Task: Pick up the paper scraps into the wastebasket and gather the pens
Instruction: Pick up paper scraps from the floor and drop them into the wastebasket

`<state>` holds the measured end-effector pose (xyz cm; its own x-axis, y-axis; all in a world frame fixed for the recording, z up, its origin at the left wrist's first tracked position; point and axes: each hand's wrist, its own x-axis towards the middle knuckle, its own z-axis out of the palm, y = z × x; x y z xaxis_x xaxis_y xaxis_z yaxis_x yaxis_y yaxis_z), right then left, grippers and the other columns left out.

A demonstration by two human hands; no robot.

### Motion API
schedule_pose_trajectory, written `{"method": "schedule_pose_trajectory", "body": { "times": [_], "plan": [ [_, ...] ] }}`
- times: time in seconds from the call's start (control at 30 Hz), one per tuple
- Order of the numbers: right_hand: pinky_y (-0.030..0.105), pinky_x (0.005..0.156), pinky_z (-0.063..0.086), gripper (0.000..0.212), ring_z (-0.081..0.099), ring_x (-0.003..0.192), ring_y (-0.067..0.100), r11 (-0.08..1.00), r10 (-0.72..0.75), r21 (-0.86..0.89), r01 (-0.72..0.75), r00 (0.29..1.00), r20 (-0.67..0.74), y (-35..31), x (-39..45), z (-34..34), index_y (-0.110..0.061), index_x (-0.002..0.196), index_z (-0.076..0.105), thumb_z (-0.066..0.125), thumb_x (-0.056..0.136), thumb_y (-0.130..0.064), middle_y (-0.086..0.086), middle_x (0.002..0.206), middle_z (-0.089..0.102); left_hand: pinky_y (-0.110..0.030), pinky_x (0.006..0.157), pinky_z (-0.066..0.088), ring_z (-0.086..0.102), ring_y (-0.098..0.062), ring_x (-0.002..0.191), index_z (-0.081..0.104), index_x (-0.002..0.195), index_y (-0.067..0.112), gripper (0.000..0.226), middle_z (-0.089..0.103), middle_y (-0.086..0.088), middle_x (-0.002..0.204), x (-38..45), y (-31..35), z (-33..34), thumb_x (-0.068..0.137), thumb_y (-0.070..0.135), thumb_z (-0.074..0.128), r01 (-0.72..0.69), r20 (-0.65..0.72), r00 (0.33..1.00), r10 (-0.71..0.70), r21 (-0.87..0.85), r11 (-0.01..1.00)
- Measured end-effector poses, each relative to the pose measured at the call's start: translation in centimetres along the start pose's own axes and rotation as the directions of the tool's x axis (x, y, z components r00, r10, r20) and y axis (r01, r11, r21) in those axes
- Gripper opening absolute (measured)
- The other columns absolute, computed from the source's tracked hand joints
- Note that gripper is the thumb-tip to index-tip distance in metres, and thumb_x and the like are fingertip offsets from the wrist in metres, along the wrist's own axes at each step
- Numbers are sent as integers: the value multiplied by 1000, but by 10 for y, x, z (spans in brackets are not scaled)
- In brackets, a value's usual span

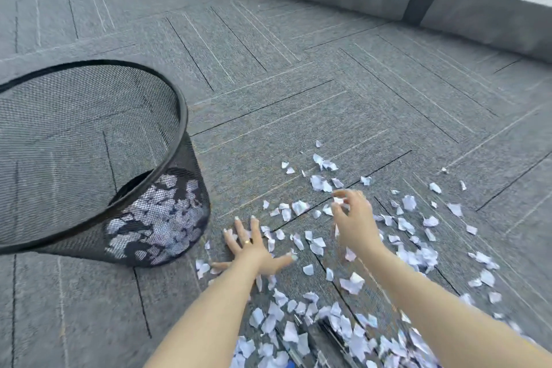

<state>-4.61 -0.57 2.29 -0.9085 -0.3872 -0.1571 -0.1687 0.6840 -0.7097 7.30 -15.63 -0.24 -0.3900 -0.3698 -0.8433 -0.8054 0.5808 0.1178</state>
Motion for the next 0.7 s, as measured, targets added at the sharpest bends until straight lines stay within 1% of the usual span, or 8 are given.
{"method": "schedule_pose_trajectory", "body": {
  "times": [0.1,0.17,0.3,0.43,0.5,0.57,0.63,0.7],
  "plan": [
    [38,94,42,27,51,105,18,975,-90,-206,87,996,-3,-4,49,2,-18,117,54,49,90,-19,-1,118,51,-76,99,1,-41,-40,127,-42,131,25,129,-51,-9,136,1,3,7,65,75,57,-2,-53,999,0,-55,998],
    [37,98,39,32,48,111,20,950,-131,-285,126,991,2,-7,79,6,-15,121,53,49,90,-18,2,125,51,-77,98,-1,-41,-39,127,-42,130,25,129,-51,-9,135,0,3,10,65,73,58,-2,-67,998,-3,-69,998],
    [39,103,34,41,43,123,23,913,-111,-391,112,993,25,-14,132,17,-15,130,46,48,90,-18,5,137,45,-76,97,-5,-44,-39,124,-44,129,26,129,-55,-9,127,1,2,12,65,72,58,-21,-67,998,16,-67,998],
    [46,111,26,47,35,133,23,875,-123,-444,192,976,179,-15,177,20,-18,137,38,48,92,-23,3,146,36,-75,97,-6,-46,-38,120,-47,123,27,128,-58,-8,124,4,3,10,68,69,60,-2,-22,1000,0,-79,997],
    [44,111,28,45,39,130,21,878,-114,-424,223,957,268,-15,186,17,-16,138,38,45,94,-23,4,144,39,-74,98,-5,-45,-39,123,-48,122,28,127,-59,-7,123,6,4,9,69,67,61,0,-17,1000,-1,-93,996],
    [33,104,38,34,50,116,18,893,-122,-376,248,937,328,-13,178,14,-13,129,48,42,95,-18,6,132,49,-73,99,-5,-45,-38,123,-48,122,28,127,-59,-7,124,6,3,8,70,66,61,3,0,1000,-3,-97,995],
    [22,81,48,25,57,88,11,906,-142,-327,269,921,363,-4,157,13,-12,114,58,43,95,-21,4,113,59,-74,98,-5,-46,-38,120,-49,122,27,129,-60,-8,124,6,2,9,68,67,61,6,-3,1000,-6,-91,996],
    [17,56,43,25,49,61,6,954,-137,-206,218,928,345,-5,143,15,-12,106,62,45,95,-26,-1,90,62,-74,98,-6,-48,-37,116,-49,123,28,129,-60,-8,124,9,3,7,67,68,61,-3,-5,1000,2,-94,996]
  ]
}}
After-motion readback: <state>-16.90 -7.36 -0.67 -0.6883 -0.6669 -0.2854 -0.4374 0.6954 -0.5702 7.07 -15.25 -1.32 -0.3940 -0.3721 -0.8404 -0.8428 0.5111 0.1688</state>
